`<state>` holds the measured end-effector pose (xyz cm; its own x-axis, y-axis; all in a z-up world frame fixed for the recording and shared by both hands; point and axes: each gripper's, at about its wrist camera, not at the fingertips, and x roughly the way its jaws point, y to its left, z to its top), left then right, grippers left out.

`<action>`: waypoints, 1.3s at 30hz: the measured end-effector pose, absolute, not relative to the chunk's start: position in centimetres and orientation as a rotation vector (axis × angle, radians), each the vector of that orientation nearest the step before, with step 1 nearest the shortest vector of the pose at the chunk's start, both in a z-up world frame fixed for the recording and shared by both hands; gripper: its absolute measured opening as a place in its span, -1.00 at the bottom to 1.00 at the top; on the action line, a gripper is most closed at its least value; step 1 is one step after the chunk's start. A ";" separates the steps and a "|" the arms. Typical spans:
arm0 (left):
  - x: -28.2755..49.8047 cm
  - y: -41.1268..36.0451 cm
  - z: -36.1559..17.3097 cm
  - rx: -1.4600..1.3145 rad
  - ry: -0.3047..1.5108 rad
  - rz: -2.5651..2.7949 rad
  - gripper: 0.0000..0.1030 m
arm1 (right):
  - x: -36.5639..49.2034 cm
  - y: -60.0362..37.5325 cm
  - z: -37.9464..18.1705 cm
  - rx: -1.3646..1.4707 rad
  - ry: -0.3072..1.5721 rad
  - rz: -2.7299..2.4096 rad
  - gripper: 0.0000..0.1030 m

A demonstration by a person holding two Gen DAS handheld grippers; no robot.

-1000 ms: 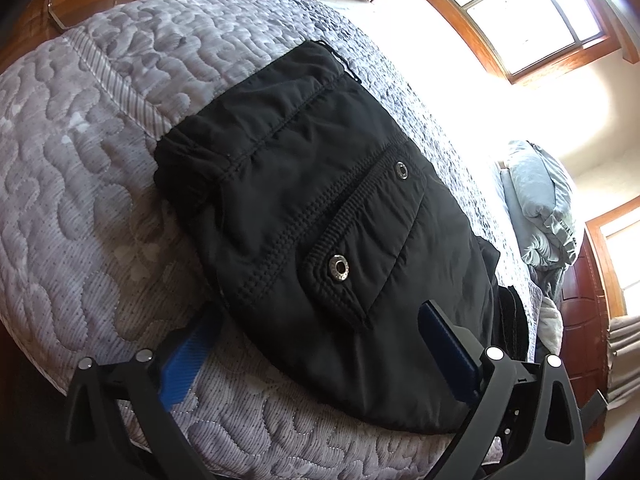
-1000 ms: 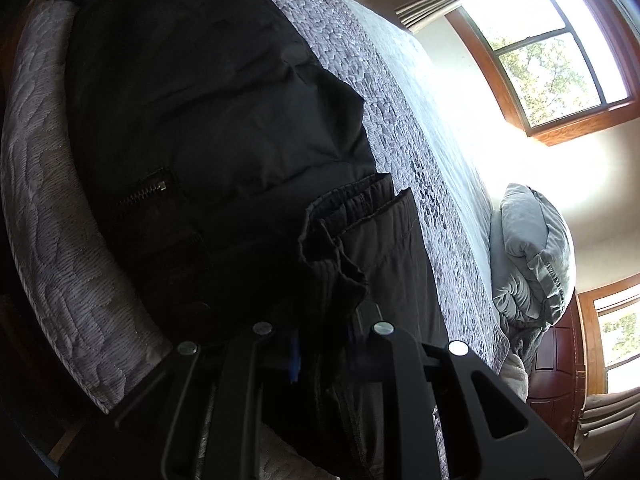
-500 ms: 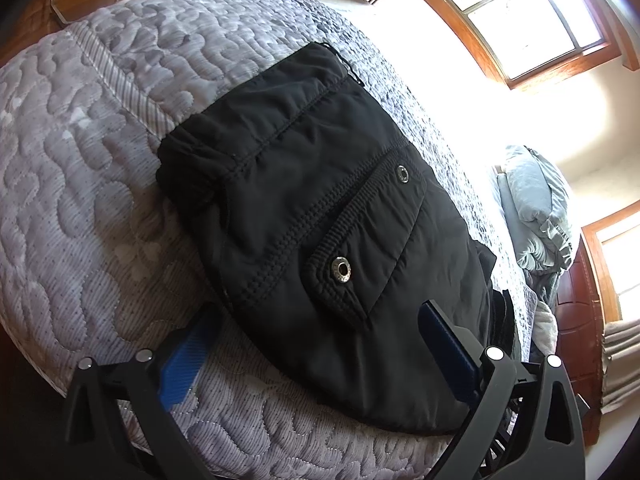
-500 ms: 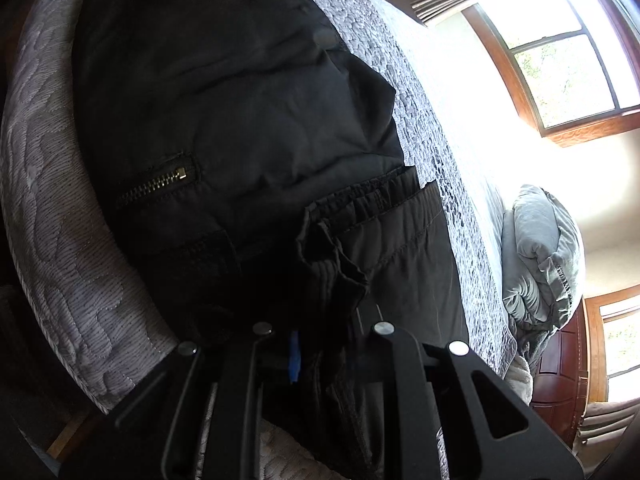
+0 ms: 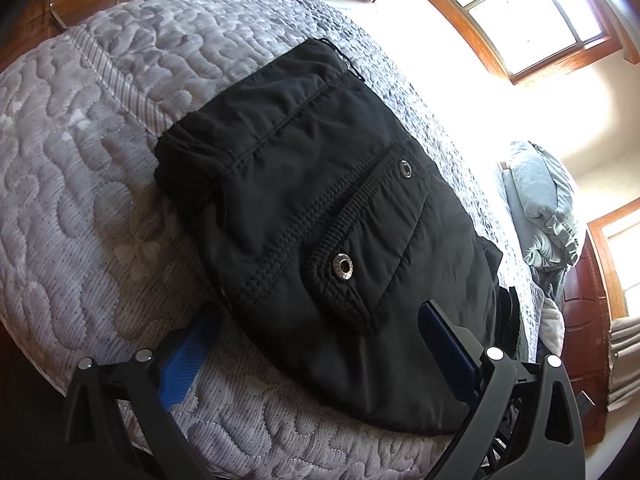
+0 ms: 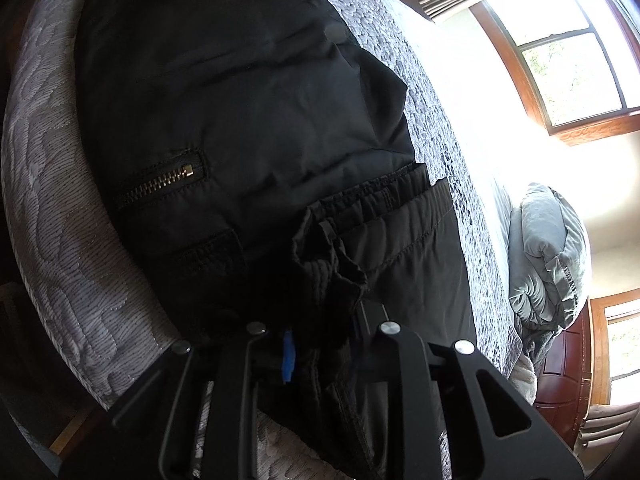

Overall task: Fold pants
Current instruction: 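Open the right tool and release the leg end onto the bundle, then grasp the folded pants edge with the right tool while the left tool grasps the pocket side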

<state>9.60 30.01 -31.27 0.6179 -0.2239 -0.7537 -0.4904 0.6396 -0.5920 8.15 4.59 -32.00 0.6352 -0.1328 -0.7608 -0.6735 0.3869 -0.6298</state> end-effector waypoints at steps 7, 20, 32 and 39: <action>10.1 29.0 -31.0 -0.852 0.941 0.197 0.93 | 8.1 4.1 -29.8 -1.025 0.900 0.461 -0.35; 10.9 28.4 -31.2 -0.824 0.953 0.209 0.93 | 18.4 -4.2 -24.9 -0.236 1.170 0.562 -0.30; 10.9 28.6 -31.0 -0.857 0.936 0.228 0.93 | 19.2 -1.0 -28.5 -0.359 1.334 0.618 -0.32; 9.3 31.3 -31.6 -1.116 0.843 0.240 0.93 | 25.7 5.9 -22.1 -0.332 1.449 0.930 0.55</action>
<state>9.26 31.34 -31.56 0.6760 -0.2292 -0.7004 -0.5642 0.4505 -0.6919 25.68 5.92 -22.08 -0.1398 0.3368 -0.9312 -0.7063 0.6252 0.3321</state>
